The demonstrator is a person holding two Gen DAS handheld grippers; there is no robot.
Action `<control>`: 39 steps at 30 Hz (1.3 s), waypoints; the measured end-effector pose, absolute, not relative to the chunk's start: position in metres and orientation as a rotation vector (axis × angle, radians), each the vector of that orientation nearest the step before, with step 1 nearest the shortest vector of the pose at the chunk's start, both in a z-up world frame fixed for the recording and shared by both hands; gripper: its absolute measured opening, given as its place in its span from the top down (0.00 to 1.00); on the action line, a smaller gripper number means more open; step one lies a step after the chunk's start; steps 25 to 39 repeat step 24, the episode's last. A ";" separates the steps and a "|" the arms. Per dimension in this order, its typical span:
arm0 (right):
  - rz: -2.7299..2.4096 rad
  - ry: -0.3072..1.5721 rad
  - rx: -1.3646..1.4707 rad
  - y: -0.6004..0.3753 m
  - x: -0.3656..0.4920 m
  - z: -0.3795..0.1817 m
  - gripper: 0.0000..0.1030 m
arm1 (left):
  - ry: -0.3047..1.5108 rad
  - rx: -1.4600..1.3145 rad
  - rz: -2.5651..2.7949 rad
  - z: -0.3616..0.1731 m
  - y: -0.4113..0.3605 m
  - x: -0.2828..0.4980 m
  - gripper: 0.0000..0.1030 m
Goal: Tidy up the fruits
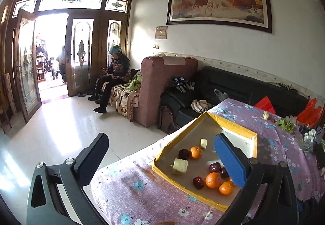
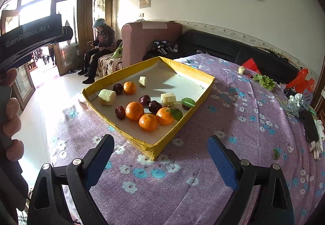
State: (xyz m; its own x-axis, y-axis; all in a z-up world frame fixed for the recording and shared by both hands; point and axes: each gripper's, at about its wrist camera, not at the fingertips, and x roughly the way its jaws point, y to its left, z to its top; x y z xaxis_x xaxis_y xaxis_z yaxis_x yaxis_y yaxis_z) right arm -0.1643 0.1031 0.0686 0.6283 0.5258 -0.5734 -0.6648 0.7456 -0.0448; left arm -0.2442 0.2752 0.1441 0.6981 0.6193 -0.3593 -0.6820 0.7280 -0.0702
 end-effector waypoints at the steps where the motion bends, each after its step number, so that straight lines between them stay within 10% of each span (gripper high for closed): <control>1: 0.692 0.570 -0.271 0.105 -0.164 0.068 0.07 | 0.341 -0.203 0.722 0.141 0.276 -0.242 0.00; 39: 0.708 0.619 -0.370 0.151 -0.167 0.069 0.07 | 0.573 -0.273 0.724 0.104 0.308 -0.229 0.00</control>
